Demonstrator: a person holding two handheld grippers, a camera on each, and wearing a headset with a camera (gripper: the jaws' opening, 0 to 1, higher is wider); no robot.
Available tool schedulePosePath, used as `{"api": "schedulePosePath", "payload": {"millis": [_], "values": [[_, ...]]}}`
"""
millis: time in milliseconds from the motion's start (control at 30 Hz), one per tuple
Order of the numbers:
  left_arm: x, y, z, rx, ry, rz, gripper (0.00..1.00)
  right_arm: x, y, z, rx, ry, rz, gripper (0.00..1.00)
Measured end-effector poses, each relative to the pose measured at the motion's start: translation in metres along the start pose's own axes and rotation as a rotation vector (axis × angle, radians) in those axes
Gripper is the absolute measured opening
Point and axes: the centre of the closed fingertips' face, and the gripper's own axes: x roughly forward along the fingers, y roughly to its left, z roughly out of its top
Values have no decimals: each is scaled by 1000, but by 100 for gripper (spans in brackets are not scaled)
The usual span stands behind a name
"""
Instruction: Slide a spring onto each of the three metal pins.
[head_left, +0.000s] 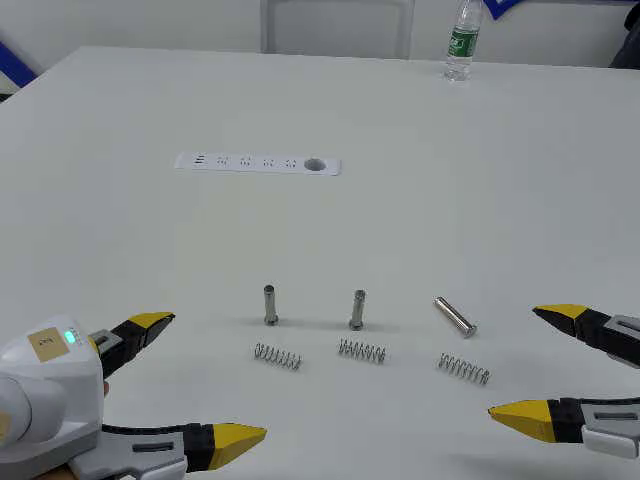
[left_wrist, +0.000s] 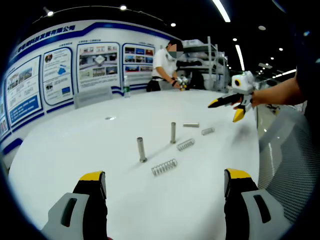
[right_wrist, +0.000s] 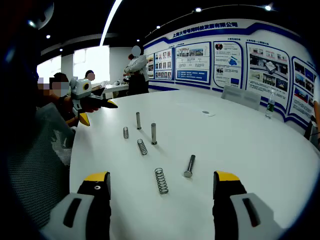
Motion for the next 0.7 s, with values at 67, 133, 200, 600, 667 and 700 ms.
{"api": "schedulePosePath", "payload": {"millis": [67,133,200,600,667,700], "values": [[0,1,0,0,-1,2,100,0,0,0,2,0,-1,86],[0,1,1,0,-1,3,100,0,0,-1,5,3,-2,85],[-1,1,1,0,-1,2,100,-1,-1,-1,8,3,-3,85],[-1,1,1,4,4,3,100,-2,-7,1,7,7,-12,84],[-1,1,1,6,4,1,100,-2,-7,2,7,8,-11,84],[0,1,1,5,4,1,100,-2,-7,2,7,9,-11,83]]}}
